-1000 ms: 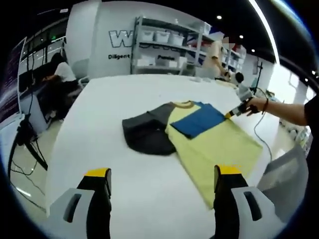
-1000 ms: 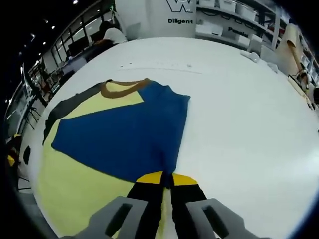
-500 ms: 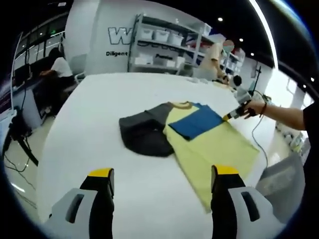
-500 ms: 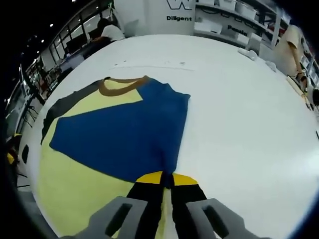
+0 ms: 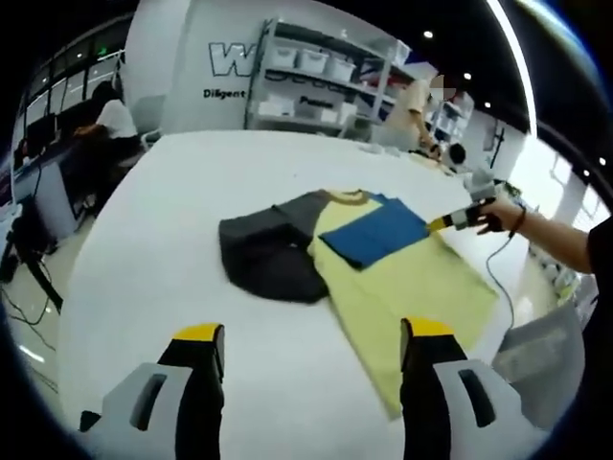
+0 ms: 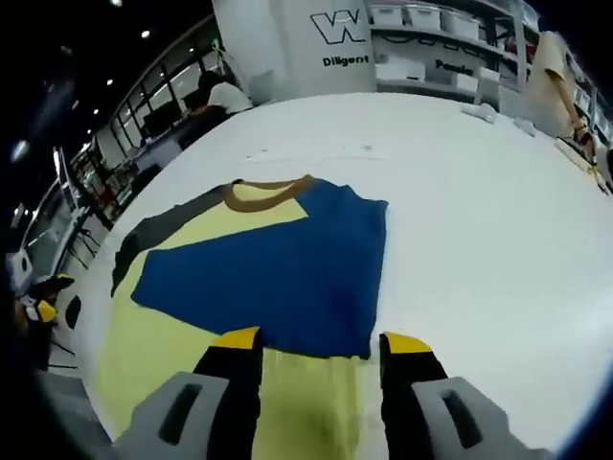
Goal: Fold the garment on the visible template until the final outline fits inside the template.
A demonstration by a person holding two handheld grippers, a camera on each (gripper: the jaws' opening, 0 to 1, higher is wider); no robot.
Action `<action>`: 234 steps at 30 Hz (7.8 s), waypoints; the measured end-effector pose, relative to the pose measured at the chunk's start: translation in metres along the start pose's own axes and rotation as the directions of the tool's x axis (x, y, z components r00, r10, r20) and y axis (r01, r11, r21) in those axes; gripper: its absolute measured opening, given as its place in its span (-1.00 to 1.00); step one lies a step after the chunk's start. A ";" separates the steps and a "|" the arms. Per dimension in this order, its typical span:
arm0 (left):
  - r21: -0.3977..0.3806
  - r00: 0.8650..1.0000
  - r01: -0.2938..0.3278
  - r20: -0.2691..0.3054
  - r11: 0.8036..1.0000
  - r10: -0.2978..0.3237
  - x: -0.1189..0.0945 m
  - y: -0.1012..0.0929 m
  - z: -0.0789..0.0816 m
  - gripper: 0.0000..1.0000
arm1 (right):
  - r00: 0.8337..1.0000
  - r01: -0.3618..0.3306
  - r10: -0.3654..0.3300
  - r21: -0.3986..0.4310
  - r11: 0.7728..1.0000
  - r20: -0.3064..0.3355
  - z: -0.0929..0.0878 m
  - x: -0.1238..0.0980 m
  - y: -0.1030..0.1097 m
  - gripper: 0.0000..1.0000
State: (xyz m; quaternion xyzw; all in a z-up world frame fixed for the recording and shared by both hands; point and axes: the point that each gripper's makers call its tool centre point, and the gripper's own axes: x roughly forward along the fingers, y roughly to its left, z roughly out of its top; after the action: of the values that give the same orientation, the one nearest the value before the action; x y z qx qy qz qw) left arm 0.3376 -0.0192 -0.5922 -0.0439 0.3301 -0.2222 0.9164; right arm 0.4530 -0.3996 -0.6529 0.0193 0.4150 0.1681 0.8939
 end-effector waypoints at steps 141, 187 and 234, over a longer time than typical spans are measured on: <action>0.100 0.911 -0.395 -0.082 0.913 0.403 0.030 0.145 -0.012 -0.65 | 0.981 -0.045 0.077 -0.176 0.983 0.178 -0.050 -0.126 0.075 0.82; 0.131 0.926 -0.378 0.026 0.917 0.378 0.064 0.140 0.018 -0.99 | 0.984 -0.037 0.061 -0.141 0.989 0.169 -0.068 -0.133 0.070 0.97; 0.327 0.959 -0.128 0.283 0.936 0.033 0.117 -0.047 0.168 -0.99 | 0.987 -0.003 0.027 -0.146 0.989 0.161 -0.073 -0.141 0.061 0.98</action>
State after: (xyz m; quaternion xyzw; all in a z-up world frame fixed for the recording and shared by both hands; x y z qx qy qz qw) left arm 0.5048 -0.1239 -0.5191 0.0994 0.1587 -0.2299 0.9550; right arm 0.2970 -0.3940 -0.5865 -0.0291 0.3275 0.2025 0.9224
